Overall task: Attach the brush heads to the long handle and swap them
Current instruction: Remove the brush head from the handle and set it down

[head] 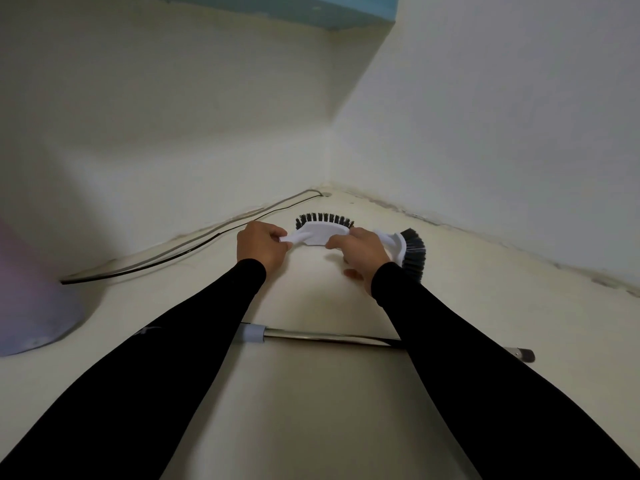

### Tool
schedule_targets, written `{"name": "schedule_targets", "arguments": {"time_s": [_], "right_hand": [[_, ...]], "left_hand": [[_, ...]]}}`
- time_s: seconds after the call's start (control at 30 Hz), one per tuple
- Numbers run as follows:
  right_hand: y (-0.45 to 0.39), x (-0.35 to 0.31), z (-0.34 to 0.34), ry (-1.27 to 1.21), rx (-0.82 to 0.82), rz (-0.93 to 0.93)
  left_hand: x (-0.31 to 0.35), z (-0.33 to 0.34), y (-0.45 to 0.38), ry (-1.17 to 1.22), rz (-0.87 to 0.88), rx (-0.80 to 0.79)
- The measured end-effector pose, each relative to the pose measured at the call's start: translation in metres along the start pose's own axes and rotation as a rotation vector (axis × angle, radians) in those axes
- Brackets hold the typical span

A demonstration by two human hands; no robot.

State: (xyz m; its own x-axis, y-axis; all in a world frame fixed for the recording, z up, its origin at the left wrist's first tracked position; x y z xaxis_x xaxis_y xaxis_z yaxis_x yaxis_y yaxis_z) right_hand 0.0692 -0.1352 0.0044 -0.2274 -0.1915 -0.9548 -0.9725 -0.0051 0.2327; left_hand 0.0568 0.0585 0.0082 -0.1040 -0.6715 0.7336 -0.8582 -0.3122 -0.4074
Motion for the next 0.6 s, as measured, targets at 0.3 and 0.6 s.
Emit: {"name": "schedule_targets", "arguments": {"time_s": [0.3,0.6], "right_hand": [[-0.002,0.002,0.0024,0.035,0.001,0.005],[0.0042,0.0003,-0.0002,0.045,0.015,-0.03]], "left_hand": [[-0.0041,0.0033,-0.0001,-0.023,-0.01,-0.025],[-0.003,-0.0035,0.0025,-0.046,-0.023,-0.072]]}}
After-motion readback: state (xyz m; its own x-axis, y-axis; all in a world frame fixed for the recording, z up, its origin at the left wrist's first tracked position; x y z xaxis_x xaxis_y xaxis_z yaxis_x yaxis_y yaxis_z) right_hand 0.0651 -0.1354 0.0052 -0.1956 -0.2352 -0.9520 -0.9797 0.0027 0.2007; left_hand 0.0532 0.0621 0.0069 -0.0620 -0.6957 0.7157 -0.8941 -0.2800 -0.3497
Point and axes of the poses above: each hand's wrist, its own y-axis away from the middle knuckle, its own z-axis out of the palm, x = y × z, the point moved 2 cm from there along -y, towards the middle knuckle, and after that the axes turned 8 degrees about z, right-handed, at the moved point
